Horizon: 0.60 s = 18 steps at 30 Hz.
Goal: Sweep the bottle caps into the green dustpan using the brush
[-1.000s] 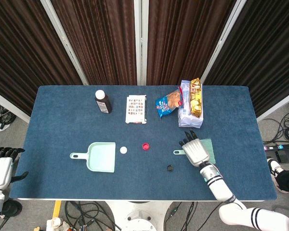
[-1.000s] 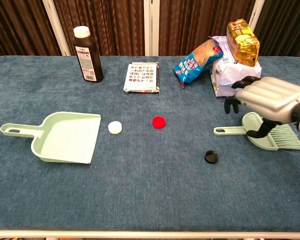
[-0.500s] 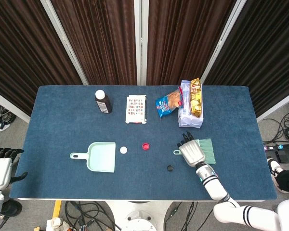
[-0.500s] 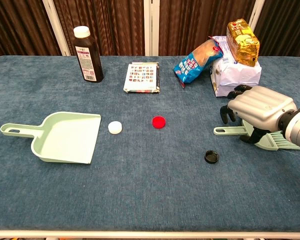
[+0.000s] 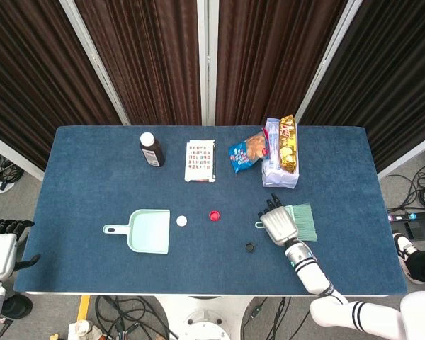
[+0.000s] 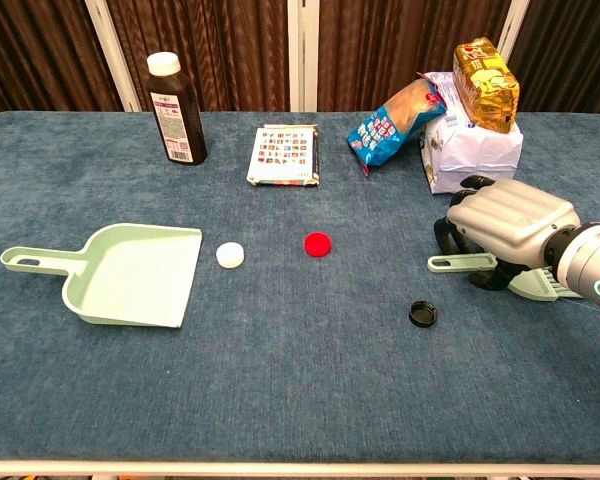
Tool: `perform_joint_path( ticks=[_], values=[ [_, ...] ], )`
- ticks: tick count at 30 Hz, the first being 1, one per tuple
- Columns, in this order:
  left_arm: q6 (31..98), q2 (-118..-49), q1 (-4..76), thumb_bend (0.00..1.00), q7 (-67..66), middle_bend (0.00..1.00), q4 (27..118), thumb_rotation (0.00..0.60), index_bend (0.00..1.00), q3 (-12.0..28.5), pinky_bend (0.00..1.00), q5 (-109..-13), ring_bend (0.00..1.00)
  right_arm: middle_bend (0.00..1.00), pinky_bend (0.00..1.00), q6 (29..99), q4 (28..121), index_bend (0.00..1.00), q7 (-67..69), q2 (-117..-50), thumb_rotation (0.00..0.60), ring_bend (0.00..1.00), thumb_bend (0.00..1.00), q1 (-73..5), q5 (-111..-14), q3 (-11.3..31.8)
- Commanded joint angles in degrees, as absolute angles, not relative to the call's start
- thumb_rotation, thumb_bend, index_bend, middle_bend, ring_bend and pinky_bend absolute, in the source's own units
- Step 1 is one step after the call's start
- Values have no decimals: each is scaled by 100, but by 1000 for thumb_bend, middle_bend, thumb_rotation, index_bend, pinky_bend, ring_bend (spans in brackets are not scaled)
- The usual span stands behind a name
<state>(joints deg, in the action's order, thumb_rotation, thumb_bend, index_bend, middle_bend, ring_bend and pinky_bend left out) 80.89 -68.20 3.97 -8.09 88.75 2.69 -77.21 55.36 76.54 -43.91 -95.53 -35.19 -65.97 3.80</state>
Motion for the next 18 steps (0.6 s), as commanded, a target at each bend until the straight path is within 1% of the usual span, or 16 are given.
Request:
perform_joint_path(
  ticks=[1,8,10,12,15,18],
  values=[
    [8086,-6822,397,108,-811,299,8878,600,301,268,151,-7719,198,462,62,5534,7628,439,-4388,-9570,600,162,251,-3528,-6582,367],
    [8091,-6820,392,107,-822,299,8887,600,301,267,151,-7720,198,466,66,5550,7536,442,-4375,-9644,600,164,254,-3541,-6563,326],
    [8085,-6819,393,107,-820,299,8884,600,301,264,151,-7725,198,474,67,5584,7490,456,-4353,-9679,600,171,263,-3533,-6586,311],
    [8082,-6817,398,107,-818,299,8885,600,301,268,151,-7725,198,506,78,5641,7440,498,-4303,-9718,600,200,292,-3522,-6632,310],
    [8051,-6808,431,107,-847,299,8892,600,301,279,150,-7736,198,572,116,5721,7381,588,-4144,-9738,600,258,354,-3510,-6759,311],
    [7976,-6760,533,107,-888,299,8931,600,301,310,150,-7804,198,615,132,5752,7437,650,-3973,-9644,600,295,408,-3511,-6877,319]
  ],
)
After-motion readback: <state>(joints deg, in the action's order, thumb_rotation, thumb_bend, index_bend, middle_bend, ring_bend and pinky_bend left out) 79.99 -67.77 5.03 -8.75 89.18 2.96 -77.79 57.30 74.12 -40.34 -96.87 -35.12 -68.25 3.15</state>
